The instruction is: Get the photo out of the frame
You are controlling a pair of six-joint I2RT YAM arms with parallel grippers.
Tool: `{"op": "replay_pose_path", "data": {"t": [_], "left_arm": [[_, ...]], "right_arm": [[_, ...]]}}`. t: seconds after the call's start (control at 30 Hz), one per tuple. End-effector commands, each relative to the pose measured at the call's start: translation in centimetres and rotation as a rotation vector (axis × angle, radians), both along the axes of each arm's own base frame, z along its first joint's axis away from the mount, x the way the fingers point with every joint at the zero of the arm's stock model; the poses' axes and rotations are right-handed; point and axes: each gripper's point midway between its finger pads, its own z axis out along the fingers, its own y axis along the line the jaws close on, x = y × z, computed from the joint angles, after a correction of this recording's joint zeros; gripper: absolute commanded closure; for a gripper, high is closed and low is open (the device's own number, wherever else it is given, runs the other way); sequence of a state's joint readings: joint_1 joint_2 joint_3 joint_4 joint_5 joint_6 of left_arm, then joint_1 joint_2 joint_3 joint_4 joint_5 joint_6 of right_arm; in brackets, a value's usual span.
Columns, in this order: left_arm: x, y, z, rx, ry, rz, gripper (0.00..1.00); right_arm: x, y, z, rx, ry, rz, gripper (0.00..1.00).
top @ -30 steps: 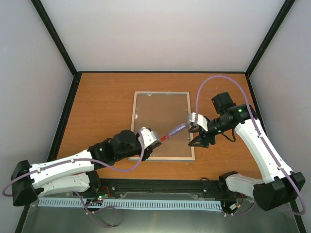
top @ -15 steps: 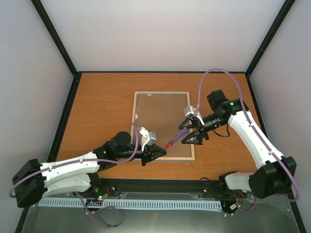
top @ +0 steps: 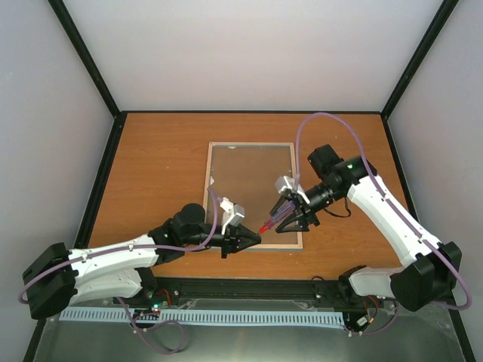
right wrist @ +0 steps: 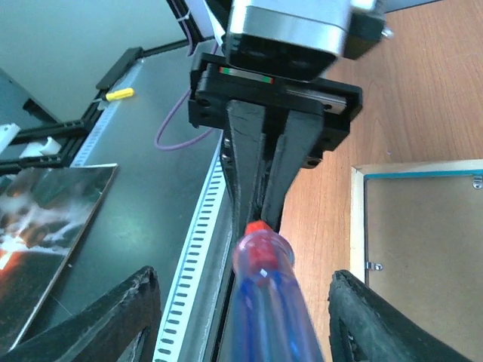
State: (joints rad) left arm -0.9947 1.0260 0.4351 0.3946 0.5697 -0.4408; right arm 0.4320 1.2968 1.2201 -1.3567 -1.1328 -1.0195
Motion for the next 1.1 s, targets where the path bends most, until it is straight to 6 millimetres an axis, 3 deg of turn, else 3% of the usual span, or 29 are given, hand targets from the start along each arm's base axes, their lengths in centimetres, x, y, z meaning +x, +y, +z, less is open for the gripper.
{"op": "replay_pose_path", "data": {"t": [0.0,0.13,0.4,0.87,0.93,1.03,1.07], "left_arm": [[-0.2,-0.5,2.4,-0.08,0.004,-0.04,0.99],[0.1,-0.3,2.5,-0.085,0.001,-0.025,0.99],[0.0,0.4,2.8,-0.1,-0.02,-0.015,0.99],[1.3,0.9,1.9,-0.054,-0.029,0.067,0.98],[2.2,1.3,1.6,-0.03,-0.022,0.13,0.88],[4.3,2.6,0.7,0.029,0.025,0.29,0.52],[5.0,3.2,0.5,0.046,0.042,0.353,0.45]], "right_arm": [[-0.8,0.6,0.6,-0.023,-0.123,0.02,0.42],[-1.4,0.9,0.2,-0.057,-0.156,0.031,0.48],[-1.2,0.8,-0.2,-0.091,-0.17,0.029,0.5],[-0.7,1.2,0.7,-0.071,-0.163,0.002,0.83],[-0.3,1.3,0.7,-0.075,-0.167,-0.015,0.87],[0.9,1.5,0.2,-0.102,-0.175,-0.073,0.95],[1.6,1.5,-0.1,-0.118,-0.184,-0.103,0.97]]}}
